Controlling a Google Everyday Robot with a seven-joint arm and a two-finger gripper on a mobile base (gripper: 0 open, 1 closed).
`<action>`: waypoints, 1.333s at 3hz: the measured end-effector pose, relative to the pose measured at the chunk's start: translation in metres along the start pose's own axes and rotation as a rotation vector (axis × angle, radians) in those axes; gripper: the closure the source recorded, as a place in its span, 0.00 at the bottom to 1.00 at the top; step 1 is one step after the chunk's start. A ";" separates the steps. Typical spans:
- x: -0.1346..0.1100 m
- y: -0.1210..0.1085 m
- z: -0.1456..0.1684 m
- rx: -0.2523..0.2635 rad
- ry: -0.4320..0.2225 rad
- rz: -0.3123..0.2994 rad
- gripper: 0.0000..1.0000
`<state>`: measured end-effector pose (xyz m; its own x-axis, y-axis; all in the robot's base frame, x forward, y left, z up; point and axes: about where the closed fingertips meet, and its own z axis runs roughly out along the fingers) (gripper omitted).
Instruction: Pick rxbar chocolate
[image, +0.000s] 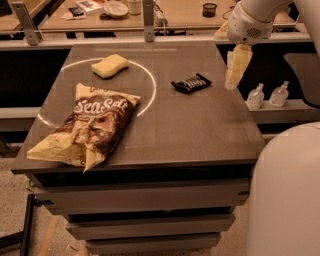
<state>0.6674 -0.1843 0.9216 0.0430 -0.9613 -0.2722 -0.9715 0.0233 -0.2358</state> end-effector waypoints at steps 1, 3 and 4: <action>0.006 -0.007 0.027 -0.062 0.011 -0.043 0.00; 0.001 -0.030 0.076 -0.114 0.048 -0.118 0.00; -0.005 -0.038 0.095 -0.130 0.062 -0.150 0.00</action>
Offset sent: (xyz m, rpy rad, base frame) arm 0.0229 0.0004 -0.0627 -0.1432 0.2887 0.2135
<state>0.7265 -0.1546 0.8429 0.1789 -0.9664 -0.1846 -0.9774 -0.1531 -0.1457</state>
